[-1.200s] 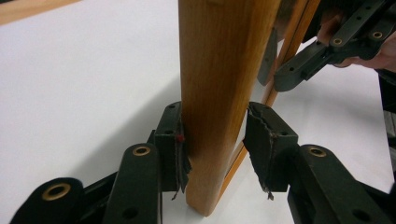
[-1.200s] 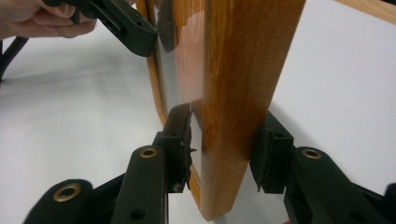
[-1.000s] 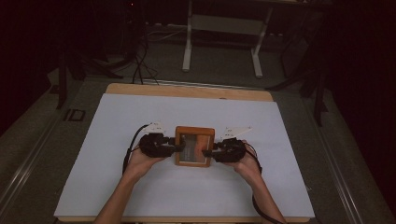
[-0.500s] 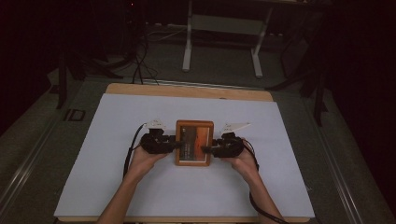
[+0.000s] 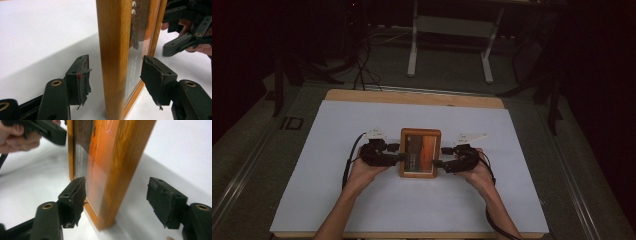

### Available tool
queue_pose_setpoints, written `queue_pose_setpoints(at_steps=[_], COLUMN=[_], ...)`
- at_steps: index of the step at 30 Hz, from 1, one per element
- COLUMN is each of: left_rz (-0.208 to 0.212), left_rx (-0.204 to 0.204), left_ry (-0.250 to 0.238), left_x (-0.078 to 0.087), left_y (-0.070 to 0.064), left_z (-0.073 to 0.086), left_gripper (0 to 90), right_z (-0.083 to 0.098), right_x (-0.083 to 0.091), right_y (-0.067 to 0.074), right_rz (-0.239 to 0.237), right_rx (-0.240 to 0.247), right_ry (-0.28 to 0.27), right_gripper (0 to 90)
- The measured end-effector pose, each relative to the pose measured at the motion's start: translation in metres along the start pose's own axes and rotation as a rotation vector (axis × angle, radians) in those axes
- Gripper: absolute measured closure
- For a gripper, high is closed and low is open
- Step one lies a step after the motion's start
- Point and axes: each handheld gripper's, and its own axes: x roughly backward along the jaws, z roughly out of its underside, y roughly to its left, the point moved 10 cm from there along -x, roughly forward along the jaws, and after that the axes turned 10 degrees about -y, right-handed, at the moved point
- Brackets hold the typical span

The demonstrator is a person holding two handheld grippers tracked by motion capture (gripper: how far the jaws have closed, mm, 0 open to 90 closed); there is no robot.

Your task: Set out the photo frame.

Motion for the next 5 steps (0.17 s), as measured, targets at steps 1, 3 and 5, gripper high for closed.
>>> queue_pose_setpoints(at_steps=[1,3,5], left_rz=[-0.013,-0.039,-0.096], left_rx=[-0.004,-0.013,-0.026], left_ry=[-0.006,-0.011,-0.009], left_x=[0.006,0.016,0.026], left_y=[0.001,0.003,0.008], left_z=[0.001,0.003,0.007], left_gripper=[40.3,40.1,40.0], right_z=[0.001,0.004,0.008], right_x=[0.003,0.014,0.026], right_y=[0.000,-0.003,-0.008], right_rz=[0.001,0.009,0.027], right_rx=[0.006,0.013,0.018], right_ry=[0.001,-0.001,0.001], right_gripper=[29.4,28.7,27.3])
